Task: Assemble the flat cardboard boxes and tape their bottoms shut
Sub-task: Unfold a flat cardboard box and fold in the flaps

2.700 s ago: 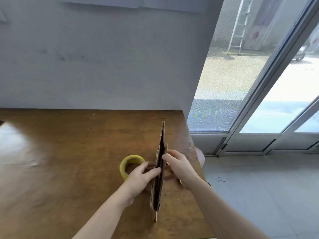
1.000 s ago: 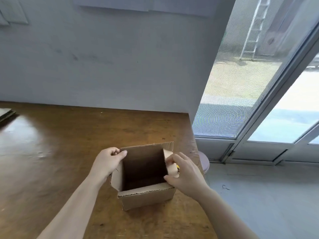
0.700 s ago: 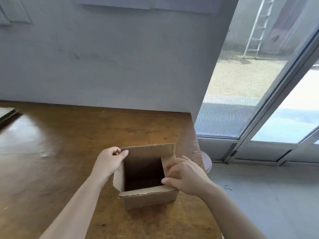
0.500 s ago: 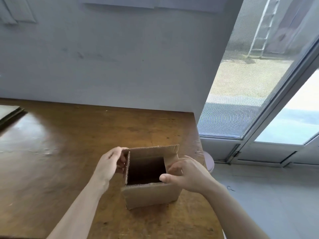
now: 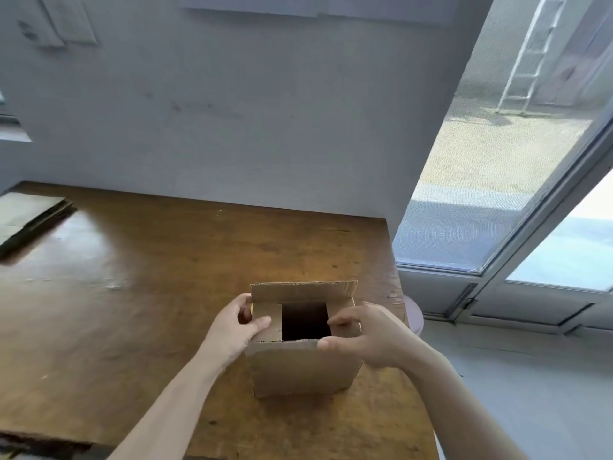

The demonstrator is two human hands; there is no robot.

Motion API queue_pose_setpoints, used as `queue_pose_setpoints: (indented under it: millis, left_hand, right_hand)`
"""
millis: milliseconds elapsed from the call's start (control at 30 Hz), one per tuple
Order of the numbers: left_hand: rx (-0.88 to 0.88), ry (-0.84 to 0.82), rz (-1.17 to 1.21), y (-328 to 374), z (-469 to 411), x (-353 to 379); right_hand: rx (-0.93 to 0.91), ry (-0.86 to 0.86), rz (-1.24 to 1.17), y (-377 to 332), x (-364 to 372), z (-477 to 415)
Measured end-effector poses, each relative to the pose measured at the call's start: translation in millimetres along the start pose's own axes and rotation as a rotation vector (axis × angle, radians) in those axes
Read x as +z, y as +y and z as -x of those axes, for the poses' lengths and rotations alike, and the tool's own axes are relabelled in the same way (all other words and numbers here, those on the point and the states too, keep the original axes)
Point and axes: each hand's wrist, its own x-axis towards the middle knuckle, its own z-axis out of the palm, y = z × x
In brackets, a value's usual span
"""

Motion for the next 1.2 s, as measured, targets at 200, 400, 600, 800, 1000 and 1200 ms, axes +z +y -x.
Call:
queue_pose_setpoints:
  millis: [200, 400, 600, 800, 1000, 1200]
  left_hand:
    - [-0.149, 0.06, 0.096, -8.4, 0.0, 3.3]
    - [-0.016, 0.012, 0.197, -9.6, 7.2, -0.1]
    - [0.143, 0.032, 0.212, -16.3, 7.2, -1.9]
    - [0.148, 0.068, 0.274, -27.5, 5.7, 0.3]
    - [0.119, 0.003, 0.271, -25.1, -5.8, -6.6]
    - [-0.033, 0.178, 0.096, -32.6, -46.3, -8.0]
  right_hand:
    - [0.051, 0.177, 0.158, -9.4, 15.7, -19.4]
    - [0.13, 0.251, 0.336, -18.3, 16.9, -22.6]
    - [0.043, 0.461, 0.513, -29.9, 25.0, -21.0]
    - [-0.376, 0.258, 0.429, -22.7, 45.0, -31.3]
    - [-0.358, 0.338, 0.165, -14.6, 63.5, -39.3]
    - [-0.323, 0.37, 0.041, -8.9, 67.4, -41.6]
